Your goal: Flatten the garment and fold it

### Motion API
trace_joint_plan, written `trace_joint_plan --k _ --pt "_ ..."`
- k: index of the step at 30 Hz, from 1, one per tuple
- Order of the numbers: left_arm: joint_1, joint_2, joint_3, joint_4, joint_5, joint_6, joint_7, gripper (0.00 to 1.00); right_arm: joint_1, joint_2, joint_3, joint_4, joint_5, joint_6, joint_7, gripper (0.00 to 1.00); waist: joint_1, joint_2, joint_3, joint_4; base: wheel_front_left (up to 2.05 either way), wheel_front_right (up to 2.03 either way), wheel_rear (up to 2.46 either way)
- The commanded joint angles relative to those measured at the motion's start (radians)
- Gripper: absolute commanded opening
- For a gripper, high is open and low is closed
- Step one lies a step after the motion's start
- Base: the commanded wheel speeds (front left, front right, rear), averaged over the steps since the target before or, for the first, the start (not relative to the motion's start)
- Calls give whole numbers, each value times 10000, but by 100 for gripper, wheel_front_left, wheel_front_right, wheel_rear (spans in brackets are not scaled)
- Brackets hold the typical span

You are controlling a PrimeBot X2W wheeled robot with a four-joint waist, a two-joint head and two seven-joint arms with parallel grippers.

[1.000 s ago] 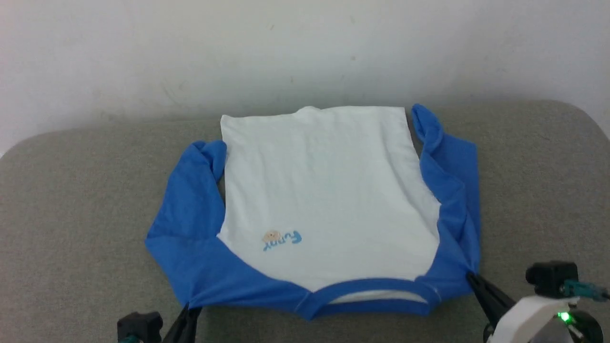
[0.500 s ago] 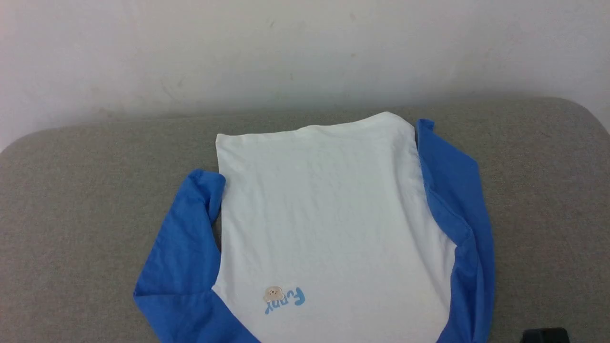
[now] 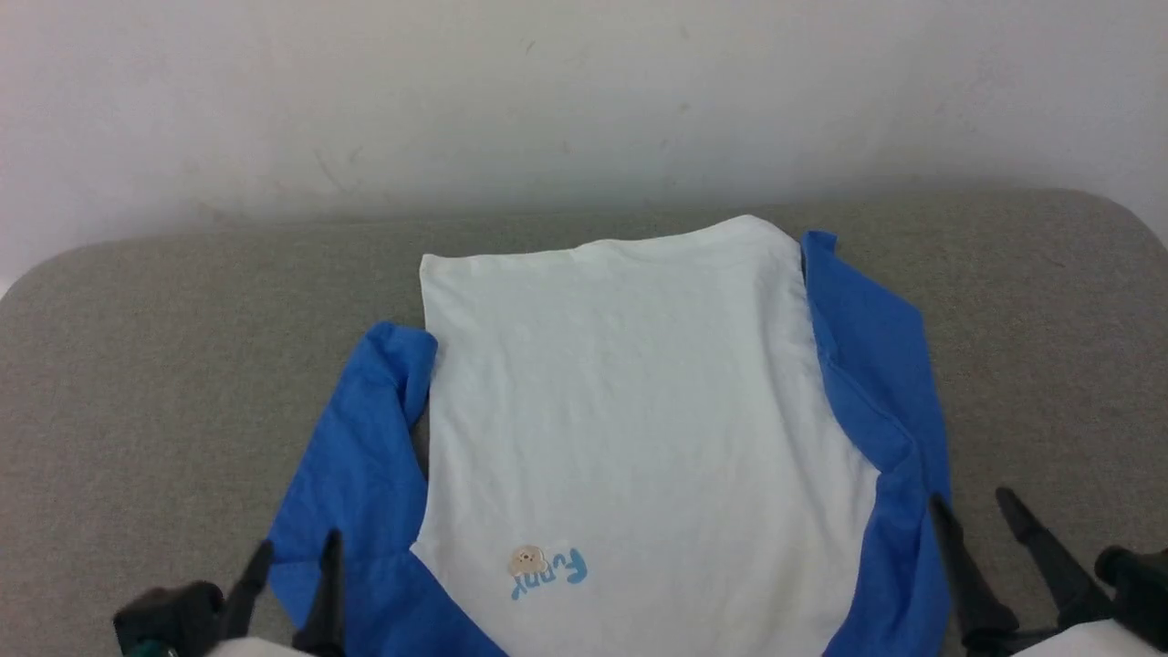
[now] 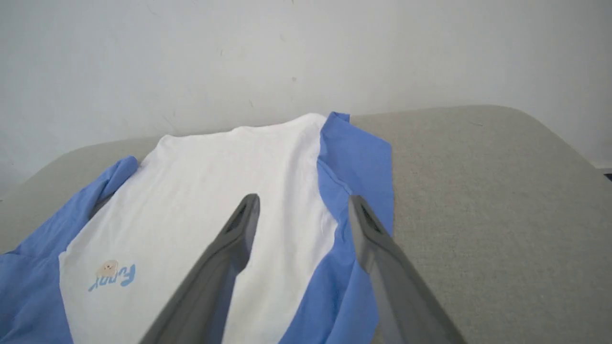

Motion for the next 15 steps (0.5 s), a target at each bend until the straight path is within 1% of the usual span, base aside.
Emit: trace_joint_plan --k 1,5,9,12,15 --pt "-459 115 161 -118 221 55 -323 100 -302 71 -43 -191 -137 -7 -296 100 0 -1 99 -66 0 0 0" --pt "-1603 198 324 54 484 -147 -938 100 -846 142 -254 -500 -394 -7 -696 100 0 -1 527 -176 0 0 0" --pt "-3294 332 451 974 389 -598 -1125 100 -1471 178 -334 -645 -604 -7 -767 100 0 -1 1191 -352 0 0 0" --pt "-4793 449 422 1908 207 -1047 -950 100 -1955 186 -346 -671 -679 -7 -799 100 0 -1 1748 -479 0 0 0" --pt "-6288 679 270 2992 -5 -1606 -399 100 -2346 186 -277 -599 -709 -7 -767 100 0 -1 2254 -651 0 0 0"
